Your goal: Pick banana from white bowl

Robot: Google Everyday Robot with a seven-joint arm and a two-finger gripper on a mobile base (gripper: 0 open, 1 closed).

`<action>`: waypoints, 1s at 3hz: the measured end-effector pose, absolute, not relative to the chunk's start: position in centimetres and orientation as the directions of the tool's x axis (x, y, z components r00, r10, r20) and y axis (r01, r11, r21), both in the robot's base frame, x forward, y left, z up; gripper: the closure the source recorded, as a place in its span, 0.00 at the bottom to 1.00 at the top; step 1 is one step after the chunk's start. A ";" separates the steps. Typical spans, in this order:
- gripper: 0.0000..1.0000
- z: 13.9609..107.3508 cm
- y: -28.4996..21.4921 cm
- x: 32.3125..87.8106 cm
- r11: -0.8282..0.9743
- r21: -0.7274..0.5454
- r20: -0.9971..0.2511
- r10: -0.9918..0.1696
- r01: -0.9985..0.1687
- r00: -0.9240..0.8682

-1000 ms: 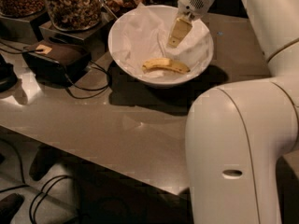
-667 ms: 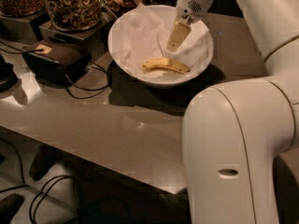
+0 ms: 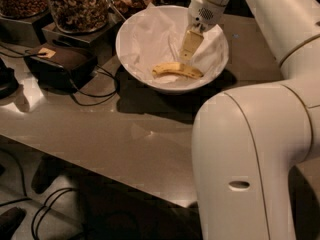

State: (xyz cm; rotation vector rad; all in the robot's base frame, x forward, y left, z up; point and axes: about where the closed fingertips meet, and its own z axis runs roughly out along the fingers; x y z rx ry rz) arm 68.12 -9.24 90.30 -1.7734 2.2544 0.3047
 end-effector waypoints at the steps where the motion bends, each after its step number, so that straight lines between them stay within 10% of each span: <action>1: 0.50 89.5 -9.2 67.9 0.232 0.023 -0.310 -0.923 -0.973 -0.227; 3: 0.54 88.5 -8.9 67.7 0.219 0.042 -0.292 -0.930 -0.975 -0.222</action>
Offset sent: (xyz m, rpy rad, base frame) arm -0.0450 -0.0150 -0.0125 -0.0794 0.1884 0.0563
